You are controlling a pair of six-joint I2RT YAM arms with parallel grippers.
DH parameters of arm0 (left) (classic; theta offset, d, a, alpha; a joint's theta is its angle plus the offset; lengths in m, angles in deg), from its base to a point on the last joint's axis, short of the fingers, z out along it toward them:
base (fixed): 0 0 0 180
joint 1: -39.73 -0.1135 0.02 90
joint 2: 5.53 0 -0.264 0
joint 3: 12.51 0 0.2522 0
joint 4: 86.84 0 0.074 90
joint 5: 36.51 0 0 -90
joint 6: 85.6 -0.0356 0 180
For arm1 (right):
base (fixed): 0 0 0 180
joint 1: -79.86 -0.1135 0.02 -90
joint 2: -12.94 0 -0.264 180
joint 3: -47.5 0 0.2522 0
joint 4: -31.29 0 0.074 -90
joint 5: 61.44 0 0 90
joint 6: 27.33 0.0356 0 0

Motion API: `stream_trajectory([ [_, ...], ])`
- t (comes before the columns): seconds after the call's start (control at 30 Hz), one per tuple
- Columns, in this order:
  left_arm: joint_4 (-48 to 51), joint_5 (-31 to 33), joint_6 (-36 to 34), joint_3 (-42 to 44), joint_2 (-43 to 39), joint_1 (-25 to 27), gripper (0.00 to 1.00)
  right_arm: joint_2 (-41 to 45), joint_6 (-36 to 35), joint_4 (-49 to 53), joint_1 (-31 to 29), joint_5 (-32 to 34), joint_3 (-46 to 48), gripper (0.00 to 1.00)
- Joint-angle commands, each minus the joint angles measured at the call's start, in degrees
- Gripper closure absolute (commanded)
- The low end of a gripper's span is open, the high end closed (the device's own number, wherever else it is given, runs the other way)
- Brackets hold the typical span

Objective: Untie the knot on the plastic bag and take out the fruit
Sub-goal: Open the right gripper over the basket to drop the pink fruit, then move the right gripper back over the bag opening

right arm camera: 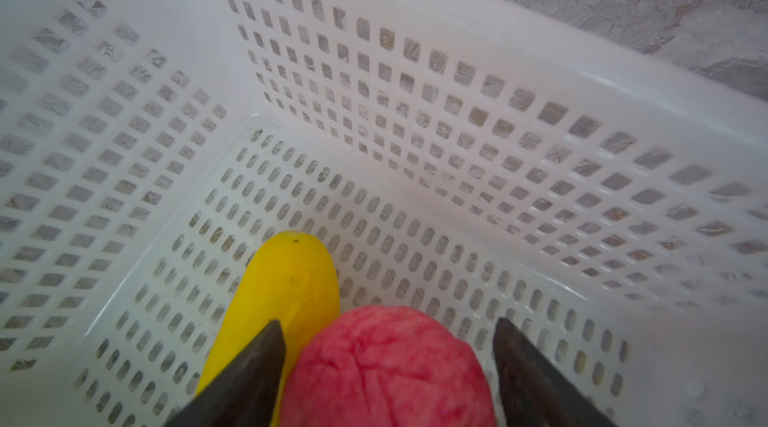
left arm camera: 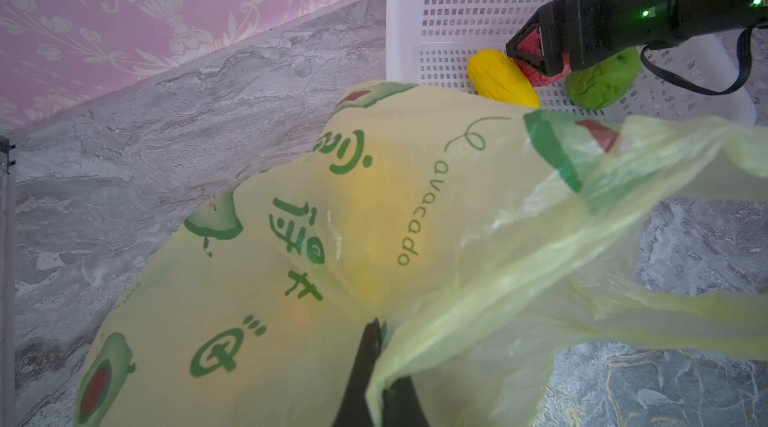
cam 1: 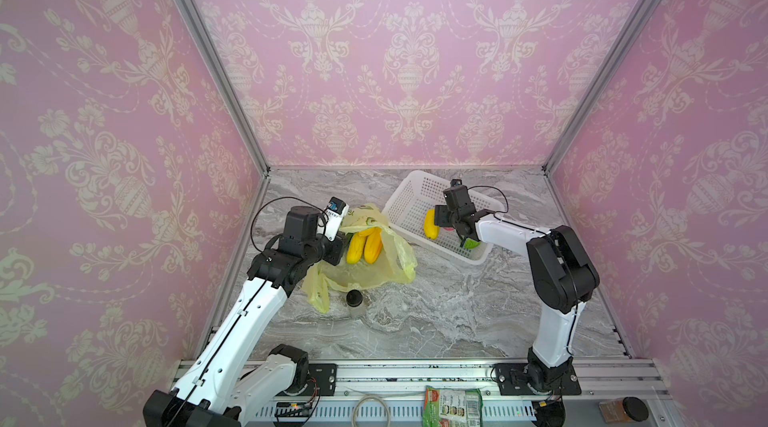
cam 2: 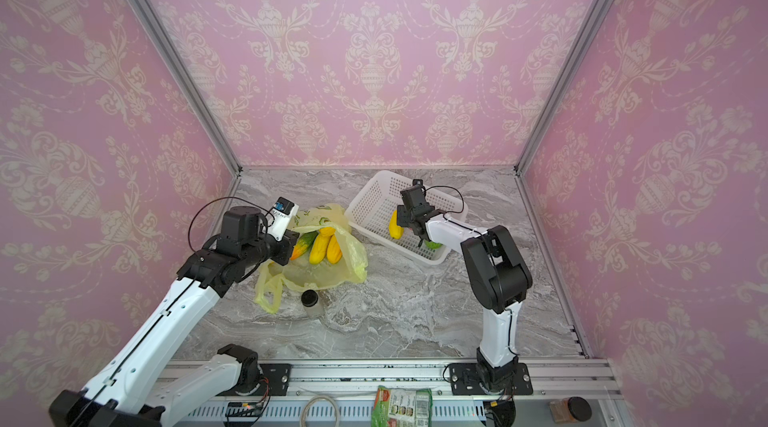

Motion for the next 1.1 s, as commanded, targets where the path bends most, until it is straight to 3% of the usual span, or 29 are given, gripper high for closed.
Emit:
stream_trajectory([
  [0.0, 0.07, -2.46, -0.27, -0.18, -1.46, -0.25, 1.0, 6.11, 0.96, -3.13, 0.3, -0.91, 2.84, 0.13],
  [0.13, -0.31, -1.75, -0.43, 0.27, -2.29, -0.26, 1.0, 15.94, 2.25, -7.07, -0.32, -0.41, 10.65, 0.1],
  [0.23, 0.18, -1.47, -0.57, -0.18, -1.62, -0.26, 1.0, 26.45, 1.22, -11.91, -3.21, -0.44, 17.74, 0.15],
  [0.43, 0.4, 0.93, -1.03, 0.09, -1.82, -0.21, 1.0, 47.7, -7.38, -16.97, -18.36, 3.15, 27.35, 0.39],
  [0.57, 0.32, 0.74, -1.09, 0.13, -1.95, -0.25, 1.0, 54.06, -11.69, -19.59, -28.92, -0.43, 29.45, 0.47],
  [0.67, 0.32, 0.92, -1.11, 0.16, -1.97, -0.21, 1.0, 51.01, -15.12, -19.77, -37.17, -1.04, 26.93, 0.49],
  [0.83, 0.12, -0.34, -0.98, 0.16, -1.89, -0.25, 1.0, 35.54, -23.0, -18.34, -47.47, 0.71, 17.82, 0.53],
  [1.07, -0.12, -1.32, -0.93, 0.16, -2.37, -0.04, 1.0, 11.97, -21.0, -17.22, -47.25, 3.71, 5.52, 0.66],
])
